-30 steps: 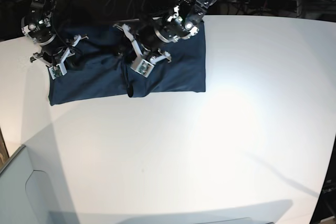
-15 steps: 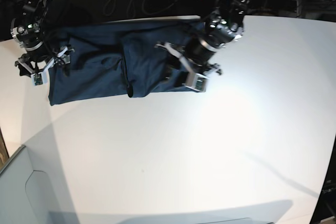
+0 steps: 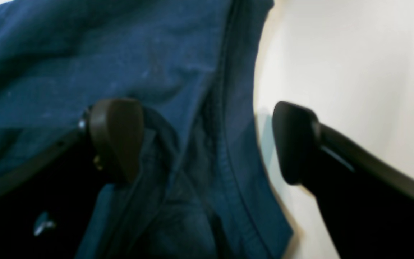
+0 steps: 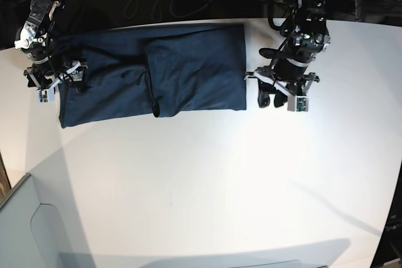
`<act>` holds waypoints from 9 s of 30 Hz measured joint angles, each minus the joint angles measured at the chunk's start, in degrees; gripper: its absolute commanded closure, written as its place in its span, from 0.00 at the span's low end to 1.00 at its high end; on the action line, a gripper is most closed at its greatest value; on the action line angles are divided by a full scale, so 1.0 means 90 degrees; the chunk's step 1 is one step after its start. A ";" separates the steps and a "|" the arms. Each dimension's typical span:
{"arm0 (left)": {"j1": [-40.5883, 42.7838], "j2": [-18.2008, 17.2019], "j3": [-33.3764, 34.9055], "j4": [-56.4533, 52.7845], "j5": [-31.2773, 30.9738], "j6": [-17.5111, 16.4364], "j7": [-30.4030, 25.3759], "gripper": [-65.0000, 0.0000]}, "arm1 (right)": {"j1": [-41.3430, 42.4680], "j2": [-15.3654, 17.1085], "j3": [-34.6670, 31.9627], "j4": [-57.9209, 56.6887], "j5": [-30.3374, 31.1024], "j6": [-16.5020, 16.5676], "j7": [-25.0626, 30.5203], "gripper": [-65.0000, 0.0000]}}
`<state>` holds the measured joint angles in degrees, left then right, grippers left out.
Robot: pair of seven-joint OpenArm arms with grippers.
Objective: Fold the T-shirt properly
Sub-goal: 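Lower the folded end onto the shirt and open the left gripper, then lift the strip end with the right gripper and fold it toward the left gripper, then lower the folded end onto the bundle and open the right gripper, then grasp the bundle edges with both grippers and tuck them in, then press the bundle edge with the left gripper to square it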
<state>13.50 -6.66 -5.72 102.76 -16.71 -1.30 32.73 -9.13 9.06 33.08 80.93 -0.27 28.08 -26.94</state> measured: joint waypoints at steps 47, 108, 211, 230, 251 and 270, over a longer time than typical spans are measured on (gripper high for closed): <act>-0.0223 0.0245 0.0034 -0.0957 0.0000 -0.0002 0.0005 0.65 | -0.0947 -0.0102 -0.3531 0.3946 -0.0304 0.0729 -0.0393 1.00; 0.0299 0.0245 -0.3135 0.0612 -0.0002 -0.0041 0.0678 0.65 | -0.0498 -0.0760 -0.4979 0.2404 -0.0316 0.0738 -0.0364 0.38; 0.0471 0.0668 -0.0508 -0.1202 -0.1659 -0.0175 0.0117 0.56 | 0.1817 -0.0831 -0.3699 -0.0260 -0.0296 0.0828 -0.0289 0.84; 0.0695 0.0661 -0.0520 -0.0464 -0.1345 0.0083 0.0612 0.56 | 0.1525 -0.0767 -0.2948 0.0665 -0.0318 0.0826 -0.0333 0.18; 0.0622 0.0653 -0.0364 0.0102 -0.1382 0.0049 0.0653 0.56 | -0.1443 -0.1003 -0.2606 0.3002 -0.0279 0.0848 -0.0289 0.19; 0.0651 0.0988 -0.0952 0.0119 -0.1911 0.0039 0.0682 0.55 | -0.1955 -0.0852 -0.2154 0.3776 -0.0236 0.0848 -0.0223 0.17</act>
<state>19.35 2.24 -14.28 103.83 -33.91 -0.95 38.87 -26.72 1.39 13.69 114.91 -2.39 35.70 -28.95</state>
